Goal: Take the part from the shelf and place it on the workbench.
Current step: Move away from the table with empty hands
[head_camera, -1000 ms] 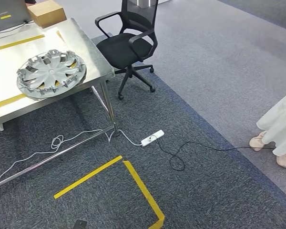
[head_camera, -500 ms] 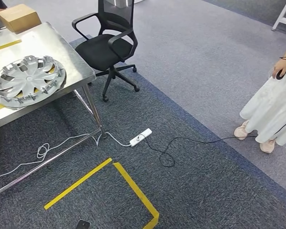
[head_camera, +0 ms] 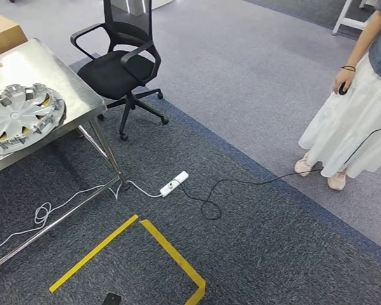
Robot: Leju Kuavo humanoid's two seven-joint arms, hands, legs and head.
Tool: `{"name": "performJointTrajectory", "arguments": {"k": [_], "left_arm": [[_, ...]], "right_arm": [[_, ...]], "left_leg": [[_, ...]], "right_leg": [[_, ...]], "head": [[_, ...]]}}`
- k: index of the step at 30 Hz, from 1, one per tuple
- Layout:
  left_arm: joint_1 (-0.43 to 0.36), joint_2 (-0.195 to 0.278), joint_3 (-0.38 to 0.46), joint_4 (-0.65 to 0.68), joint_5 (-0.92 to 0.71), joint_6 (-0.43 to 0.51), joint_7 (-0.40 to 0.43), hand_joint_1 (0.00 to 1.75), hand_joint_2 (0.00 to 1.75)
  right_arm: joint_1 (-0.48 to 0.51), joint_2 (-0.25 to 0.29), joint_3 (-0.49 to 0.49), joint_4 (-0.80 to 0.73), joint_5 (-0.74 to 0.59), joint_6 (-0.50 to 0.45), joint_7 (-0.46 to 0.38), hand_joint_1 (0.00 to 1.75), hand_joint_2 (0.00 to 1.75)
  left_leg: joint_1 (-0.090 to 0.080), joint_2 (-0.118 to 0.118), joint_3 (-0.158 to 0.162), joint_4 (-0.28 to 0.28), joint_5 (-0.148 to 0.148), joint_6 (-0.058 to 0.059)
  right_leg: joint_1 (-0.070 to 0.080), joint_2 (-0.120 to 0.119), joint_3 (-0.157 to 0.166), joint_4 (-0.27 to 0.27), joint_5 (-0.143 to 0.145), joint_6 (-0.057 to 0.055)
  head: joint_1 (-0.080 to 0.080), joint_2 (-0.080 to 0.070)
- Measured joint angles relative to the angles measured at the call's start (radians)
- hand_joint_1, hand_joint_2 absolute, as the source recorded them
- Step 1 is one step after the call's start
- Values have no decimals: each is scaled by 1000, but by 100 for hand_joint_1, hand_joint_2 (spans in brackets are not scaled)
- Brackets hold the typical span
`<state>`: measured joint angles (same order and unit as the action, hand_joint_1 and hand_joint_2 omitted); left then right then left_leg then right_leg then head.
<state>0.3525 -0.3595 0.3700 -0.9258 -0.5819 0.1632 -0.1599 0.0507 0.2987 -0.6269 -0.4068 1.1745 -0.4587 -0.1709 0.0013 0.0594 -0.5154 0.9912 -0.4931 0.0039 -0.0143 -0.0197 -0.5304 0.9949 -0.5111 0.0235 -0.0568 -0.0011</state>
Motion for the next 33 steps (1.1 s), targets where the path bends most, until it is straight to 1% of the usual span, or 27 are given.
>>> {"name": "performJointTrajectory", "arguments": {"k": [1,2,3,5,6,7,8,9,10,11,12,13,15,17,18,19,21,22,23,24,26,27,28,29,31,32,33], "left_arm": [[0,0,0,0,4,0,2,0,0],[1,-1,0,0,8,1,5,0,0],[2,-1,0,0,10,1,8,0,0],[5,-1,0,0,12,1,14,0,0],[8,-1,0,0,12,1,16,0,0],[9,-1,0,0,13,1,19,0,0],[10,-1,-1,0,13,0,21,0,0],[11,-1,-1,0,12,0,23,0,0],[11,-1,-1,0,12,-1,25,0,0],[11,-1,-1,0,11,-2,26,0,0],[11,-1,-1,0,11,-2,26,0,0],[11,-1,-1,-1,10,-2,26,0,0],[11,-1,-1,-1,9,-3,26,0,0],[9,-2,-1,-1,7,-5,25,0,0],[8,-2,-1,-1,5,-6,24,0,0],[8,-2,-1,-1,4,-6,22,0,0],[9,-2,0,-1,2,-7,20,0,0],[9,-2,0,-1,1,-7,19,0,0],[9,-2,0,-1,2,-7,19,0,0],[8,-2,0,-2,3,-7,19,0,0],[8,-3,0,-2,4,-8,19,0,0],[8,-3,0,-2,5,-8,19,0,0],[8,-3,-1,-2,6,-8,19,0,0],[8,-3,-1,-2,7,-8,19,0,0],[8,-3,-1,-2,9,-8,18,0,0],[8,-3,-2,-2,11,-8,18,0,0],[9,-3,-2,-2,12,-9,18,0,0]], "right_arm": [[1,0,0,1,5,0,4,0,0],[2,0,0,1,9,-1,9,0,0],[2,0,0,1,13,-1,12,0,0],[3,0,-1,1,18,-1,15,0,0],[3,0,-1,1,19,0,15,0,0],[3,0,-1,1,20,0,15,0,0],[4,0,-2,1,20,1,15,0,0],[3,0,-2,1,20,1,14,0,0],[3,0,-3,1,21,1,14,0,0],[1,0,-3,2,21,1,13,0,0],[0,0,-4,2,22,2,13,0,0],[-1,1,-4,2,22,2,13,0,0],[0,1,-5,4,24,1,13,0,0],[1,1,-7,6,26,-1,14,0,0],[-1,0,-8,7,27,-3,16,0,0],[-3,0,-8,8,29,-4,18,0,0],[-8,0,-9,10,33,-8,25,0,0],[-8,0,-9,11,36,-10,31,0,0],[-8,0,-10,13,39,-12,38,0,0],[-7,0,-10,14,42,-13,44,0,0],[-7,-1,-12,16,46,-16,53,0,0],[-9,-1,-13,16,47,-17,54,0,0],[-10,-1,-13,16,47,-17,55,0,0],[-10,-1,-14,17,48,-18,56,0,0],[-9,-1,-15,18,49,-18,58,0,0],[-8,-1,-17,18,49,-18,59,0,0],[-8,-1,-18,18,49,-17,59,0,0]], "left_leg": [[2,-4,0,5,-7,-5],[4,-12,-7,25,-24,-11],[5,-24,-23,67,-54,-15],[7,-43,-77,200,-126,-19],[7,-47,-103,261,-148,-19],[7,-48,-118,293,-151,-18],[6,-49,-115,284,-132,-15],[6,-54,-96,236,-95,-10],[5,-66,-67,165,-53,-4],[4,-82,-38,96,-22,2],[3,-96,-18,45,-4,7],[2,-106,-9,18,1,10],[-1,-102,-8,5,0,14],[1,-88,-5,-6,8,24],[3,-79,-3,-13,12,29],[4,-69,-2,-16,13,32],[3,-49,-4,-16,13,34],[2,-40,-5,-16,13,35],[2,-31,-6,-15,12,34],[2,-24,-6,-14,11,33],[1,-13,-3,-9,7,27],[-2,-8,-3,-6,4,22],[-4,-4,-1,-3,2,17],[-6,-1,0,-1,0,11],[-4,0,3,0,-3,1],[-2,-8,1,11,-14,-5],[0,-19,-9,38,-36,-10]], "right_leg": [[0,3,1,-1,2,-7],[-1,7,4,-3,6,-14],[-3,11,6,-4,9,-19],[-1,22,5,-4,12,-25],[1,28,4,-3,13,-26],[3,36,4,-3,13,-26],[4,45,6,-3,13,-26],[5,55,7,-3,13,-26],[5,64,7,-3,12,-26],[7,73,8,-1,11,-24],[7,81,5,0,11,-21],[6,88,1,1,12,-16],[2,99,-9,0,16,-3],[1,83,-22,15,4,7],[2,68,-39,45,-17,11],[2,50,-62,96,-48,13],[2,34,-122,221,-110,20],[1,31,-140,261,-121,24],[0,29,-140,266,-113,26],[-1,25,-120,232,-89,27],[-1,1,-46,97,-30,26],[0,-9,-16,41,-11,21],[1,-17,1,8,-3,14],[3,-18,4,-1,-5,7],[3,-7,5,-2,-2,-7],[3,-3,7,-3,1,-12],[1,2,9,-4,4,-18]], "head": [[0,0],[-2,0],[-4,0],[-8,0],[-8,0],[-8,0],[-8,0],[-8,0],[-9,0],[-8,0],[-8,0],[-8,0],[-8,0],[-6,0],[-3,0],[0,0],[3,0],[3,0],[4,0],[4,0],[4,0],[4,0],[2,0],[1,0],[-1,0],[-2,0],[-4,0]]}}
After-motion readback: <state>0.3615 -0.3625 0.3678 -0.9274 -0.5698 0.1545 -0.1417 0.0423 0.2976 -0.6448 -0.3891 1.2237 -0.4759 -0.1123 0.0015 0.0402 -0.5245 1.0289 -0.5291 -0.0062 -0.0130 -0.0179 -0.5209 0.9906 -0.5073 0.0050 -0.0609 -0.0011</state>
